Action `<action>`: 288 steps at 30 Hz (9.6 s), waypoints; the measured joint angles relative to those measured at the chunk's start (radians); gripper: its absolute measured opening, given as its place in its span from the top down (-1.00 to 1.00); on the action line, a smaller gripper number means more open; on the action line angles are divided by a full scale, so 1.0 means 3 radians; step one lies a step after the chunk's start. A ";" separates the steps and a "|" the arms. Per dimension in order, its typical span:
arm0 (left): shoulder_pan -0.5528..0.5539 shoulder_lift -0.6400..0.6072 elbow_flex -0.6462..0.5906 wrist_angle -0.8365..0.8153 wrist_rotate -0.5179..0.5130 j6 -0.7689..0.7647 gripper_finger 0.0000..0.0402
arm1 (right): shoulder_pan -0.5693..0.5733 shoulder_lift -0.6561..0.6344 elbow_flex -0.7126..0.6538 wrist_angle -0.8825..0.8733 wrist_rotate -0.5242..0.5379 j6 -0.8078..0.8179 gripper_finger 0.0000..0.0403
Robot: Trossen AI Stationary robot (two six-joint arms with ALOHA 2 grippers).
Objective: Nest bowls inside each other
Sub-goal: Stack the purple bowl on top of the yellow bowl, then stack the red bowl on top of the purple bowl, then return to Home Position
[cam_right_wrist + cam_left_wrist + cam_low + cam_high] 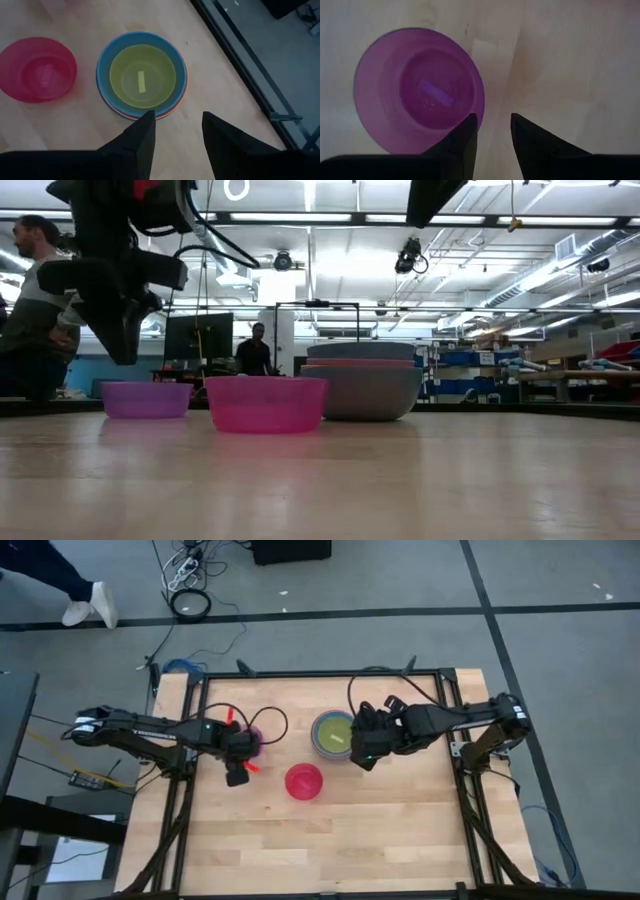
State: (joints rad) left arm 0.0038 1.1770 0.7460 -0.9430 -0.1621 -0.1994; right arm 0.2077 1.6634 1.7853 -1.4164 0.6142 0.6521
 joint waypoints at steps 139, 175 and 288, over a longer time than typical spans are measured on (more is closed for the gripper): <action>-0.0416 -0.0104 0.3057 -0.0771 -0.0655 -0.0060 0.36 | 0.0042 0.0779 -0.1472 0.3127 -0.1519 0.0479 0.19; -0.0415 -0.0130 0.2184 -0.0809 -0.0655 -0.0314 0.36 | -0.0075 0.1259 -0.1471 0.3384 -0.1251 0.0491 0.43; -0.0734 -0.3106 -0.1164 0.3507 -0.1788 0.1127 0.36 | -0.0154 -0.4335 -0.4286 0.4831 -0.1288 -0.2152 0.23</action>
State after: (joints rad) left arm -0.2163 0.2451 0.3967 0.1089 -0.6985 0.1387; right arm 0.1616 0.3628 0.4995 0.0330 0.2278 0.0067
